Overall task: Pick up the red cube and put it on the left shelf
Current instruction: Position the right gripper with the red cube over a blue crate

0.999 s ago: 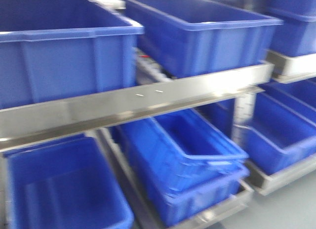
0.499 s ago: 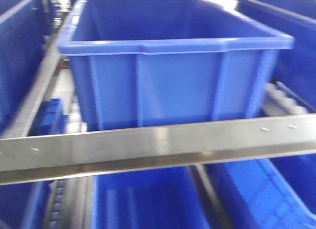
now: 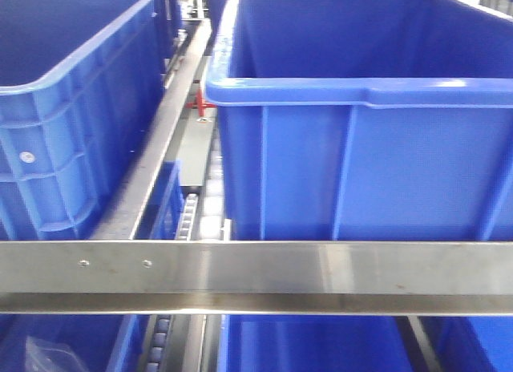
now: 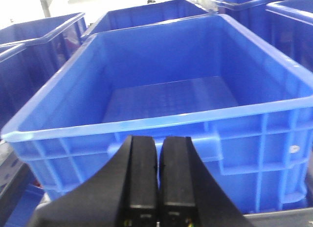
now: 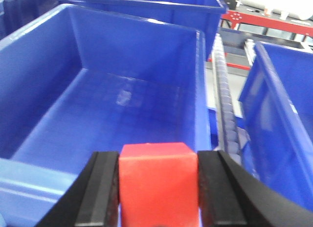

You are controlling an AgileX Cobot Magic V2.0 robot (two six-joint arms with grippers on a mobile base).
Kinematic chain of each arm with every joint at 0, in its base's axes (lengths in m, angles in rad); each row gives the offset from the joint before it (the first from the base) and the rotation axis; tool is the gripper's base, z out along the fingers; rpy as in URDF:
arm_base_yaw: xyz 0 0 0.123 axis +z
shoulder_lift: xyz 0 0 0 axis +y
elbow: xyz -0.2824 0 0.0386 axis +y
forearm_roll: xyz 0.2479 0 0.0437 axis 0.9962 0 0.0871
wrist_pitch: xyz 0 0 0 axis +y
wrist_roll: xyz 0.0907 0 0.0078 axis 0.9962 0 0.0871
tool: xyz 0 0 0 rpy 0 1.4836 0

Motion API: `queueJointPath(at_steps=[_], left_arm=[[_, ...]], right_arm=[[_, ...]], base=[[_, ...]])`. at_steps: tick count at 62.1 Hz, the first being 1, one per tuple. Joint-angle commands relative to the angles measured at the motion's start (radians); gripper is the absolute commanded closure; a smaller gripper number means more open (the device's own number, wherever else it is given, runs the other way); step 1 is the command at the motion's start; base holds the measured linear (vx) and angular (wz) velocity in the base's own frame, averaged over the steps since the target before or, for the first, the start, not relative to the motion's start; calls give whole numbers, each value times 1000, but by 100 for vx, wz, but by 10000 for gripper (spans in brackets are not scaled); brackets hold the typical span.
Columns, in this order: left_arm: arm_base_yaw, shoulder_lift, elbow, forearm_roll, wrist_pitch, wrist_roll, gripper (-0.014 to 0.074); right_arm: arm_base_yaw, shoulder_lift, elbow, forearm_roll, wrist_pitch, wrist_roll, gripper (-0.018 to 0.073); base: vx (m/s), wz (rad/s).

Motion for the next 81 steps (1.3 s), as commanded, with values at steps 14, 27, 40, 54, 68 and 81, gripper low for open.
queueJointPath(at_steps=[14, 27, 40, 54, 68, 81], left_arm=[[-7, 0, 22, -5, -90, 1, 491], [-7, 0, 22, -5, -90, 1, 491], [-7, 0, 22, -5, -90, 1, 491], [-7, 0, 22, -5, -90, 1, 491], [-7, 0, 22, -5, -90, 1, 491], [-7, 0, 22, -5, -90, 1, 491]], right_arm=[[-6, 4, -30, 6, -85, -2, 502], [-6, 4, -30, 6, -85, -2, 502], [-6, 4, -30, 6, -85, -2, 502], [-6, 4, -30, 6, -85, -2, 502], [-6, 4, -30, 6, -85, -2, 502], [-6, 4, -30, 6, -85, -2, 502]], base=[[3, 3], [0, 0], [0, 0], [0, 0], [0, 0], [0, 0]])
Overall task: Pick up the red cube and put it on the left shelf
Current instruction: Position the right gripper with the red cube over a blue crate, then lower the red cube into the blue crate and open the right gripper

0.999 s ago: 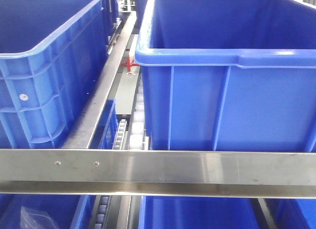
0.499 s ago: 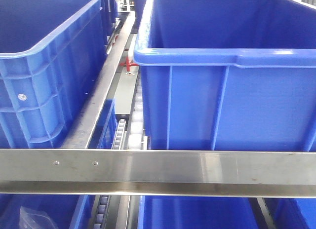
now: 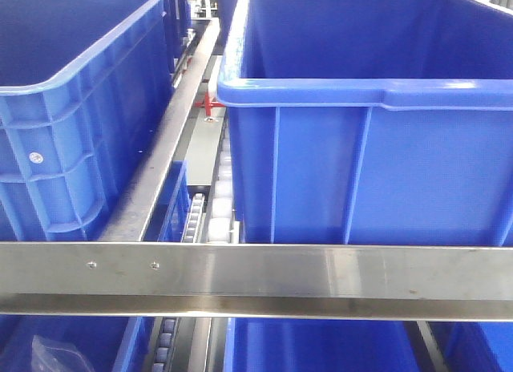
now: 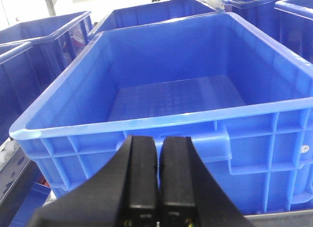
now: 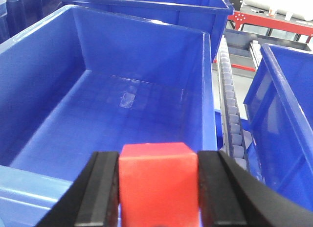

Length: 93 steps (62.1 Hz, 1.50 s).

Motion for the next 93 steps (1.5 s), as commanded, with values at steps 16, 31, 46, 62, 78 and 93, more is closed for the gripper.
queueJointPath(at_steps=[16, 31, 46, 62, 78, 93], left_arm=[[-7, 0, 22, -5, -90, 1, 491], [-7, 0, 22, -5, -90, 1, 491], [-7, 0, 22, -5, -90, 1, 491], [-7, 0, 22, -5, -90, 1, 491], [-7, 0, 22, -5, -90, 1, 491], [-7, 0, 22, -5, -90, 1, 491]], right_arm=[[-6, 4, -30, 6, -85, -2, 502], [-6, 4, -30, 6, -88, -2, 502], [7, 54, -61, 18, -104, -2, 502], [100, 351, -233, 22, -112, -2, 502], [170, 675, -429, 22, -203, -2, 502], [179, 878, -574, 22, -156, -2, 341]], base=[[0, 0], [0, 0], [0, 0], [0, 0], [0, 0], [0, 0]])
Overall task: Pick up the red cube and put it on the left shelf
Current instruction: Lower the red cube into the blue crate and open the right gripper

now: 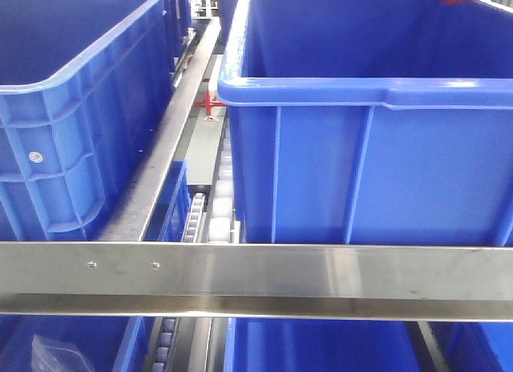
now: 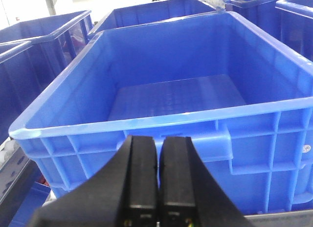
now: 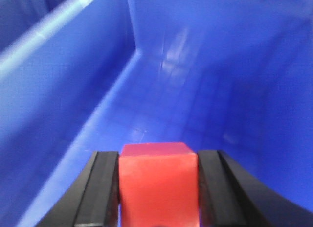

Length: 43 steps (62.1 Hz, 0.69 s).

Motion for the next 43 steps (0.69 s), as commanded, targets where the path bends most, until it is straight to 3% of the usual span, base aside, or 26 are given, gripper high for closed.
queueJointPath(at_steps=[1, 7, 12, 36, 43], left_arm=[[-7, 0, 22, -5, -90, 1, 491], [-7, 0, 22, -5, -90, 1, 491], [-7, 0, 22, -5, -90, 1, 491], [-7, 0, 22, -5, -90, 1, 491], [-7, 0, 22, -5, -90, 1, 491]], right_arm=[[11, 23, -75, -2, -65, -2, 309], [35, 57, -95, -2, -92, -2, 45], [47, 75, -100, -2, -119, -2, -76], [58, 84, -100, -2, -134, -2, -34], [58, 57, -93, -2, -128, -2, 71]], base=[[0, 0], [0, 0], [0, 0], [0, 0], [0, 0]])
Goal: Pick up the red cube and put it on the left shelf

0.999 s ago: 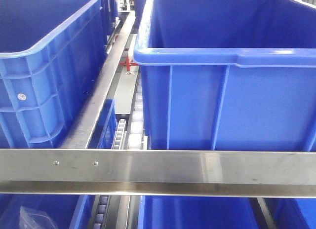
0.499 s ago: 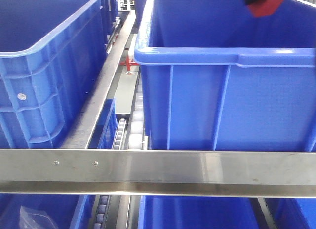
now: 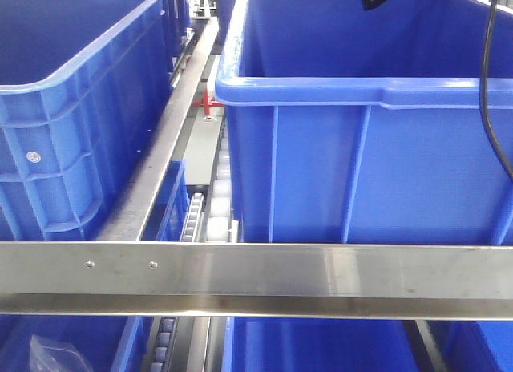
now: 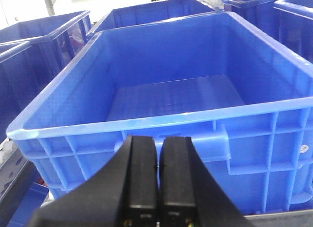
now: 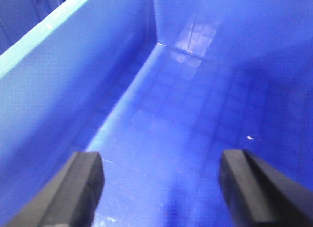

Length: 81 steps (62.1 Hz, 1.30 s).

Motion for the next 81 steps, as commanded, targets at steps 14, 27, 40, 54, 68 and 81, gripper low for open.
queueJointPath(at_steps=[14, 27, 40, 54, 68, 81], left_arm=[[-7, 0, 22, -5, -90, 1, 491], [-7, 0, 22, -5, -90, 1, 491], [-7, 0, 22, -5, -90, 1, 491], [-7, 0, 22, -5, -90, 1, 491], [-7, 0, 22, -5, -90, 1, 491], [-7, 0, 22, -5, -90, 1, 491]], right_arm=[[-21, -206, 51, -2, -89, -2, 479], [-24, -399, 194, -2, -92, -2, 510], [-89, -613, 366, -2, -96, -2, 510], [-187, -840, 526, -2, -92, -2, 510], [-205, -894, 585, -2, -92, -2, 510], [-205, -893, 586, -2, -92, -2, 510]], base=[[0, 0], [0, 0], [0, 0], [0, 0], [0, 0], [0, 0]])
